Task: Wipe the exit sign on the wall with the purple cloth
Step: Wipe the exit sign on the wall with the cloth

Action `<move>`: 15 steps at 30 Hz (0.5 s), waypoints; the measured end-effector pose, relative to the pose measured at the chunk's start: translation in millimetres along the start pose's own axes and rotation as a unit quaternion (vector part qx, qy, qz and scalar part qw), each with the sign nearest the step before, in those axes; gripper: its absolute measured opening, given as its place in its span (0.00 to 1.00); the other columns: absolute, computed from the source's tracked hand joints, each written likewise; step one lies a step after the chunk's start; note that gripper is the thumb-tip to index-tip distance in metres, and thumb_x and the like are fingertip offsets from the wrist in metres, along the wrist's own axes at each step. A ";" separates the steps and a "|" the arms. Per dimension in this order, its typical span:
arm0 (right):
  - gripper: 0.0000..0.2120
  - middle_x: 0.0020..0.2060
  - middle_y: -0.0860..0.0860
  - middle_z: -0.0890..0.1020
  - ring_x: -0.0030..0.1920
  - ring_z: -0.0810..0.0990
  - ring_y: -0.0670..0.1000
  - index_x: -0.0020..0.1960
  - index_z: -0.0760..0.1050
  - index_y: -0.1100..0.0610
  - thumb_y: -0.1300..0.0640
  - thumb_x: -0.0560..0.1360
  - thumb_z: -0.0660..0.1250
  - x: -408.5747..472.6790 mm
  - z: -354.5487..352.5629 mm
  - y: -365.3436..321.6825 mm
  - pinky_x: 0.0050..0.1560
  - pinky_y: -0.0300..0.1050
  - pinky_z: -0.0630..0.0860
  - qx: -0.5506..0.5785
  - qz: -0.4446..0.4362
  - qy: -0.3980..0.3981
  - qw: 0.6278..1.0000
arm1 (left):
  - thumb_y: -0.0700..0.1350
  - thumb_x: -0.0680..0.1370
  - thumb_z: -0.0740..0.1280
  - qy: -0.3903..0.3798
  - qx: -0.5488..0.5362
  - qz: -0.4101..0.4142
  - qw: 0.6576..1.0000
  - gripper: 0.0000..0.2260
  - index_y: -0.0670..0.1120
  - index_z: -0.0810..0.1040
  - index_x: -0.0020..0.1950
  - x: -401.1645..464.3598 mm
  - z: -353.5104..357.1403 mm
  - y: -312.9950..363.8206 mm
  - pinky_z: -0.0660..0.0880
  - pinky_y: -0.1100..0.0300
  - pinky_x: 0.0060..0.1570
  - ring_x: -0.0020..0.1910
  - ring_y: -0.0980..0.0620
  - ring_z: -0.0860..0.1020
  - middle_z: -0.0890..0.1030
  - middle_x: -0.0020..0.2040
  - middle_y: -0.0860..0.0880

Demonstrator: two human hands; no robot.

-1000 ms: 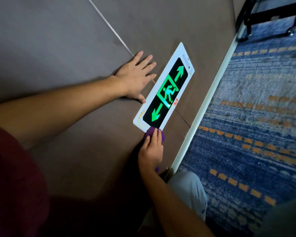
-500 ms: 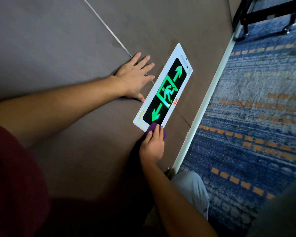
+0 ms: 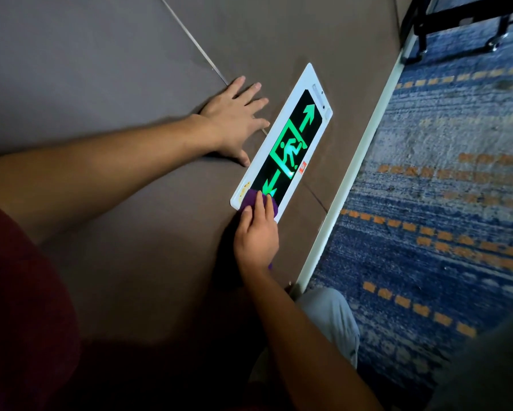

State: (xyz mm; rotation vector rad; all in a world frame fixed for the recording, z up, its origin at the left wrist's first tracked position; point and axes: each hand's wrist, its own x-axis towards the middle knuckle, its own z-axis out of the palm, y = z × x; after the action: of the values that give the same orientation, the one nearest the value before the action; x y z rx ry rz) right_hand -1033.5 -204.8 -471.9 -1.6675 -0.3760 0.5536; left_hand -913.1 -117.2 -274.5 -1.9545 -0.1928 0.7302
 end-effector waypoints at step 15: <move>0.21 0.76 0.46 0.67 0.56 0.78 0.54 0.76 0.59 0.34 0.42 0.84 0.51 -8.6 1.9 -5.2 0.41 0.44 0.71 -0.023 -0.091 0.032 0.995 | 0.78 0.66 0.66 -0.018 -0.029 0.006 0.999 0.48 0.58 0.58 0.82 2.9 -9.0 -9.1 0.39 0.40 0.80 0.83 0.38 0.41 0.50 0.84 0.44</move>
State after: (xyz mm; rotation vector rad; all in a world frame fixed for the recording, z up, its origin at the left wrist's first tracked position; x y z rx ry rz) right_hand -1041.3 -207.0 -465.7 -1.6708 -0.4919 0.3580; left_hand -904.1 -118.3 -265.1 -2.0008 -0.2256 0.7759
